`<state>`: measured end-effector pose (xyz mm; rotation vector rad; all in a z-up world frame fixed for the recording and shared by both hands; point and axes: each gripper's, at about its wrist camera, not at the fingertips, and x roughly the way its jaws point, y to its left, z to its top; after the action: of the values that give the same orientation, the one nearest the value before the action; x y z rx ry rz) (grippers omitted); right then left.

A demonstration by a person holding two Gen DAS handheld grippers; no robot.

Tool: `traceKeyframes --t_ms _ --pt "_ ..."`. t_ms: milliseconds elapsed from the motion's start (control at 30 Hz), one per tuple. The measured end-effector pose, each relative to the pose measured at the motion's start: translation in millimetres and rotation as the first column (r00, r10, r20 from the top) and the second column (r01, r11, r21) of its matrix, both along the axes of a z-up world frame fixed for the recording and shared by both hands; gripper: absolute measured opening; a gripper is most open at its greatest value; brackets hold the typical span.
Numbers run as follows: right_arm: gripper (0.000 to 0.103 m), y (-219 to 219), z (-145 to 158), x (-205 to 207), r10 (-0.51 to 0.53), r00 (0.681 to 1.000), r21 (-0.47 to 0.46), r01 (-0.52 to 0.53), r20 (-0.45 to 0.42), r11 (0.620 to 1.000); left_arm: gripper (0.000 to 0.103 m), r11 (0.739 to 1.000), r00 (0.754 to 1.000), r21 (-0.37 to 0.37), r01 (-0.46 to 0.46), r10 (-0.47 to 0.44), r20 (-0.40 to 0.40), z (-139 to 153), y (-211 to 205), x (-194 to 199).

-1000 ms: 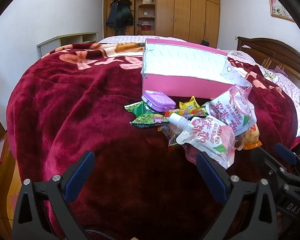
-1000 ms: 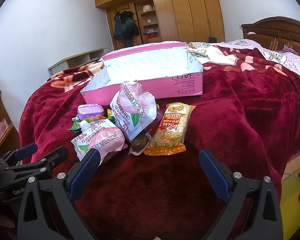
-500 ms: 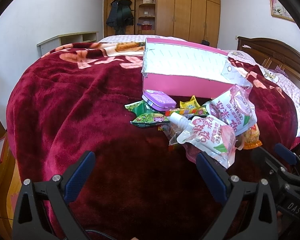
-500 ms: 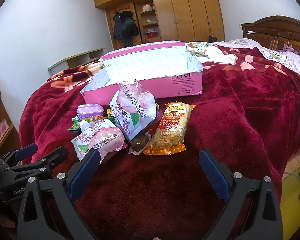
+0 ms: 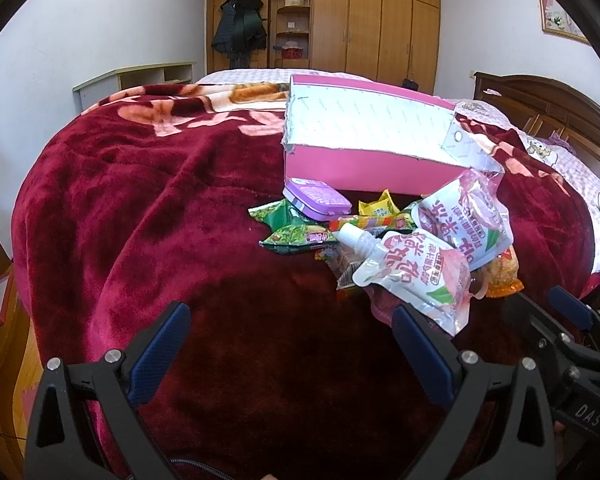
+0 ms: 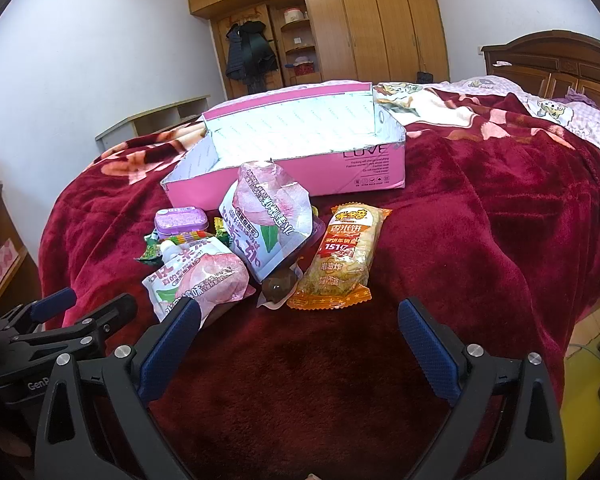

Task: Organize snacks

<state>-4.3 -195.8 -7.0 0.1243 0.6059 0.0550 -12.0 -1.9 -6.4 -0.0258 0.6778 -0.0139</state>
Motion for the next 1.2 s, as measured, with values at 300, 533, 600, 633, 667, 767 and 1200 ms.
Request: traceKeyframes --t_ms 300,533,600,633,667,767,1200 --pt "0.101 -0.3 0.3 0.2 -0.001 1.000 0.001 0.001 0.000 1.000 0.103 1.000 1.000 0.000 0.005 -0.005 -0.001 -1.0 0.1 0.1" --pt "0.101 -0.6 0.6 0.2 -0.003 1.000 -0.001 0.003 0.000 1.000 0.103 1.000 1.000 -0.021 0.017 -0.017 0.012 1.0 1.9 -0.9" --pt "0.101 -0.8 0.8 -0.8 -0.005 1.000 -0.004 0.005 0.003 1.000 0.103 0.999 0.999 -0.029 0.030 -0.029 0.022 3.3 2.6 -2.1" --pt "0.101 -1.2 0.8 -1.3 -0.007 1.000 -0.004 0.007 0.006 1.000 0.103 0.999 0.999 -0.028 0.038 -0.037 0.028 4.5 2.5 -2.5" --pt "0.101 -1.8 0.7 -2.1 -0.010 1.000 -0.004 0.010 0.008 1.000 0.103 0.999 0.999 -0.025 0.042 -0.041 0.031 5.1 1.9 -3.0" --pt "0.101 -2.8 0.8 -2.8 -0.014 1.000 -0.002 0.014 0.008 1.000 0.103 0.998 0.998 -0.015 0.055 -0.054 0.037 5.4 1.5 -2.0" --pt "0.101 -20.9 1.3 -1.3 -0.057 0.998 -0.024 0.056 -0.017 0.998 0.102 0.987 0.989 -0.048 0.151 -0.150 0.011 6.1 -21.1 9.9"
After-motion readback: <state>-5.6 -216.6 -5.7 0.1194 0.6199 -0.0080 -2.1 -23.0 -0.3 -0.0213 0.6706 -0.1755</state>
